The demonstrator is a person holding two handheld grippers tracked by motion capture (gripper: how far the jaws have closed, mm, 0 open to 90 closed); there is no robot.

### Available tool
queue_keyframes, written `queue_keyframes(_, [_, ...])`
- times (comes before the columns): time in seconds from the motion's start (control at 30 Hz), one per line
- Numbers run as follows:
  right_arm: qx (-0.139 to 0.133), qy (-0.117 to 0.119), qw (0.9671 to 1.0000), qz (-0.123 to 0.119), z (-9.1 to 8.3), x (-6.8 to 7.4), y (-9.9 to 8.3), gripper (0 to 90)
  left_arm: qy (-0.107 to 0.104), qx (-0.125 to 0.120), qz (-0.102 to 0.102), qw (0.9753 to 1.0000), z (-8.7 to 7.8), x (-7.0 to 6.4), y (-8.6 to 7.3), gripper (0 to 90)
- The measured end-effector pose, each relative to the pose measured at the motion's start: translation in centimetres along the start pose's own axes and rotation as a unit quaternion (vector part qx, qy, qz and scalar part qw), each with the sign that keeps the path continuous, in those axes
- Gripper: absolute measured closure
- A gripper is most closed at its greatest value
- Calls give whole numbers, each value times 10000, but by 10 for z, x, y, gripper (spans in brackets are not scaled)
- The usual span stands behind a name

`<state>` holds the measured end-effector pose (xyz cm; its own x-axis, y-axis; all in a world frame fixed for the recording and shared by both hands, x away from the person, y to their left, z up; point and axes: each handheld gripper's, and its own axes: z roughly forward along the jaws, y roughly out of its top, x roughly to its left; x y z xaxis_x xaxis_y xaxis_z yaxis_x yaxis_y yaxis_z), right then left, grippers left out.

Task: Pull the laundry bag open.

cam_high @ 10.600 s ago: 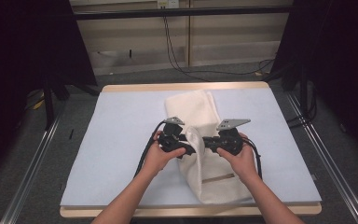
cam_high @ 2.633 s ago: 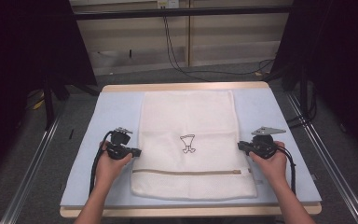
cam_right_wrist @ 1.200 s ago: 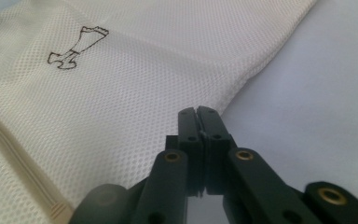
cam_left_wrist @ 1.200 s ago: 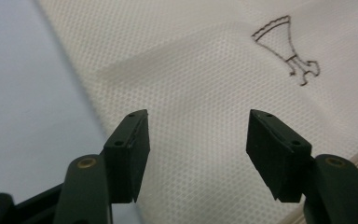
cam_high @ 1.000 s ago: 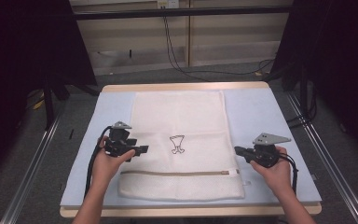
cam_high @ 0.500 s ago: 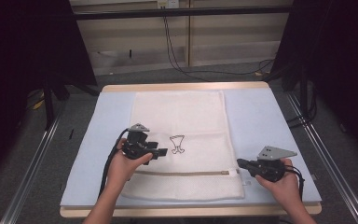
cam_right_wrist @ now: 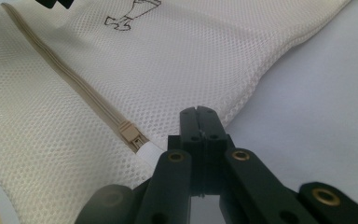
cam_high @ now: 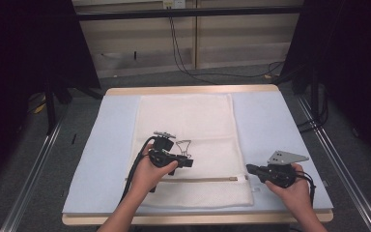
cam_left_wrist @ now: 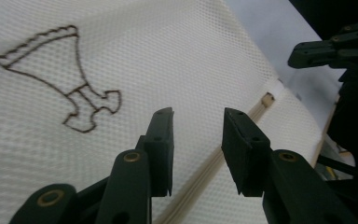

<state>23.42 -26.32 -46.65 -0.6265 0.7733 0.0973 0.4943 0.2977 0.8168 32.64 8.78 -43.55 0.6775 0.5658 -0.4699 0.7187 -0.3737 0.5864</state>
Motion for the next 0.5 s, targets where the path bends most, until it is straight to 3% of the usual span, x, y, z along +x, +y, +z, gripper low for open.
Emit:
queue_keyframes(0.17, [-27,44,10000,-53,2,2,0,900,-118,96,-14,9999,19,-16,6,628])
queue_keyframes(0.27, [-57,35,9999,-138,1,3,0,900,-211,369,-175,9989,32,-24,9,652])
queue_keyframes(0.33, [-50,55,9999,-141,1,4,0,900,-309,401,-293,9983,38,-29,10,657])
queue_keyframes(0.4, [-80,86,9998,-129,1,3,0,900,-416,510,-280,9974,43,-30,10,652])
queue_keyframes(0.5, [-80,86,9999,-112,2,3,0,900,-405,552,-307,9972,47,-33,11,649])
